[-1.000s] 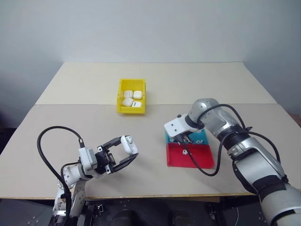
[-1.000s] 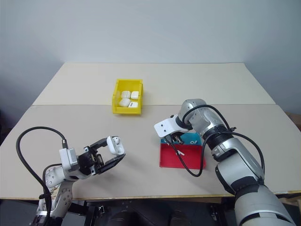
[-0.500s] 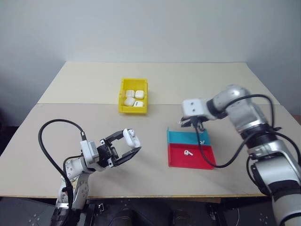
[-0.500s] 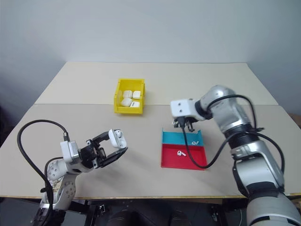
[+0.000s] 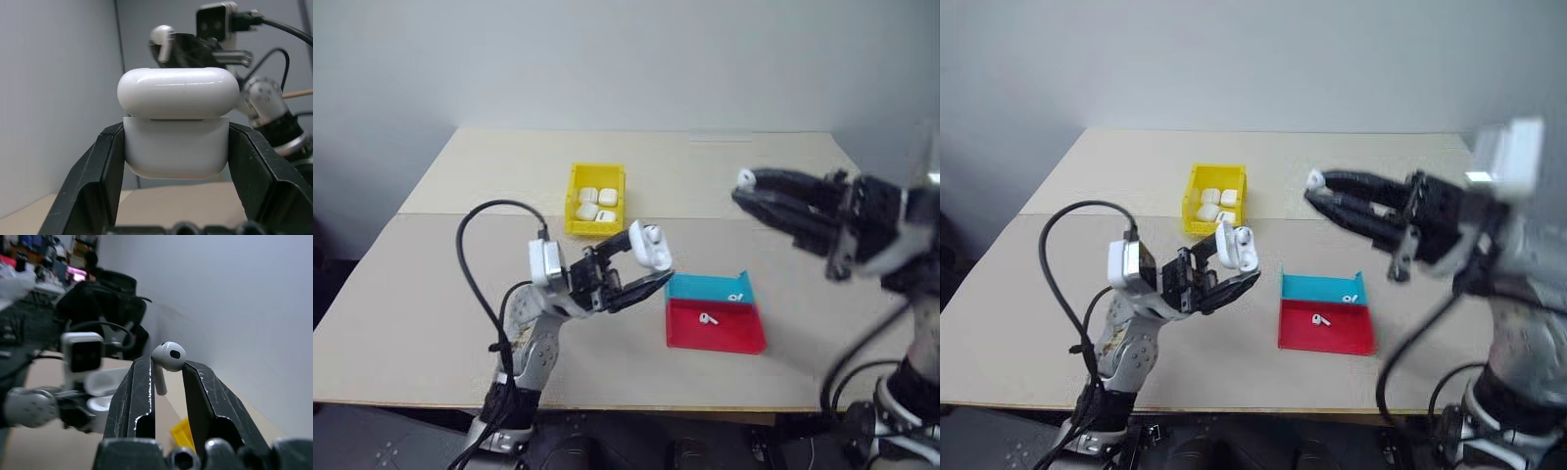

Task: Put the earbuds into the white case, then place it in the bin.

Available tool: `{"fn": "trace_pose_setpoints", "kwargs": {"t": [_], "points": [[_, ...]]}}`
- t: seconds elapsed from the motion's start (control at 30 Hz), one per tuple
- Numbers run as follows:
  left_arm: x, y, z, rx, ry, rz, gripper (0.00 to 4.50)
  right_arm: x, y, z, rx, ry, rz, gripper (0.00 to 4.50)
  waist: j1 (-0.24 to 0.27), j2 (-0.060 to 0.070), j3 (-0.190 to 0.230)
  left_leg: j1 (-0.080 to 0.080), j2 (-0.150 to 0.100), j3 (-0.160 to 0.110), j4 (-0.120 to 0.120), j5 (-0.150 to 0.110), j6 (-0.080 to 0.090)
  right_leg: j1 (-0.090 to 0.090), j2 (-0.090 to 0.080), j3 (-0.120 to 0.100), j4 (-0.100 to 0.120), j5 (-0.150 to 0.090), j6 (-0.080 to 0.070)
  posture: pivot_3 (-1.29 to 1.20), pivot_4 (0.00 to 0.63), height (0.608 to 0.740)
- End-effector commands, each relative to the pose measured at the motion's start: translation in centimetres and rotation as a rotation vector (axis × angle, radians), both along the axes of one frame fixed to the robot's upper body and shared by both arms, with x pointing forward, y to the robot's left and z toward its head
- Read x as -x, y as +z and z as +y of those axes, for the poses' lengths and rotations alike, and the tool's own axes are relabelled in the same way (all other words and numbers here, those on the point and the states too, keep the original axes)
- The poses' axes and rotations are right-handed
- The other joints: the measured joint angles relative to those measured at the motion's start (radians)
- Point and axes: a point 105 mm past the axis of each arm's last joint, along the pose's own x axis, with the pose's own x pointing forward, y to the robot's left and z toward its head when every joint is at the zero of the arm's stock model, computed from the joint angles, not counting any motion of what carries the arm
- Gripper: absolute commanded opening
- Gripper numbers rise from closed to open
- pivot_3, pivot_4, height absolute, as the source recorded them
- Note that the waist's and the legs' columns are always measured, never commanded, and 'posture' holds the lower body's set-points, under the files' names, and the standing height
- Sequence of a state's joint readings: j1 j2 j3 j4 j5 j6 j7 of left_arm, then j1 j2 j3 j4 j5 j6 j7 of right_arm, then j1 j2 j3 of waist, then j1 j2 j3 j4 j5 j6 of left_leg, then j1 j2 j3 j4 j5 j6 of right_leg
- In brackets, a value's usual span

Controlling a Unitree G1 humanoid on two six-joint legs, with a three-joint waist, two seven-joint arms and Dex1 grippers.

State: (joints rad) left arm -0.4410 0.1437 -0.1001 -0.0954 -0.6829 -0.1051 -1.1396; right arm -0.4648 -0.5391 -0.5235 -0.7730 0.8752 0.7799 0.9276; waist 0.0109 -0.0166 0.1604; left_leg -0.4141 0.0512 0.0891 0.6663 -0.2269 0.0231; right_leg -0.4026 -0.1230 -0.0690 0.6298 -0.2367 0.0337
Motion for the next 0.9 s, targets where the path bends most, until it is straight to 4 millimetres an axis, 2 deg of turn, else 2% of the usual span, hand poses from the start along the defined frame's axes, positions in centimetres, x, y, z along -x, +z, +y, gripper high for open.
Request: {"fn": "trace_pose_setpoints", "kwargs": {"t": [0.03, 0.27, 0.9], "points": [[0.4, 0.7, -0.9, 0.012, -0.083, -0.020, 2.79, 1.5, 0.1, 1.2, -0.072, 0.055, -0.019, 0.91, -0.003, 0.000, 0.000, 0.000, 0.000, 0.000, 0.000, 0.000, 0.000, 0.000, 0.000, 0.000, 0.000, 0.000, 0.000, 0.00, 0.150, 0.740], [0.6, 0.7, -1.5, -0.003, -0.156, -0.033, 2.79, 0.7, -1.0, 2.2, -0.081, 0.040, 0.031, 0.91, 0.000, 0.000, 0.000, 0.000, 0.000, -0.001, 0.000, 0.000, 0.000, -0.001, 0.001, 0.000, 0.000, 0.000, 0.000, 0.00, 0.150, 0.740], [0.5, 0.5, -1.3, 0.009, -0.116, -0.031, 2.79, 0.3, -3.6, 2.9, 0.013, 0.029, 0.082, 0.91, 0.001, 0.000, 0.000, -0.001, -0.001, -0.002, 0.000, 0.000, 0.000, 0.000, 0.001, 0.000, -0.001, 0.000, 0.000, 0.00, 0.150, 0.740]]}}
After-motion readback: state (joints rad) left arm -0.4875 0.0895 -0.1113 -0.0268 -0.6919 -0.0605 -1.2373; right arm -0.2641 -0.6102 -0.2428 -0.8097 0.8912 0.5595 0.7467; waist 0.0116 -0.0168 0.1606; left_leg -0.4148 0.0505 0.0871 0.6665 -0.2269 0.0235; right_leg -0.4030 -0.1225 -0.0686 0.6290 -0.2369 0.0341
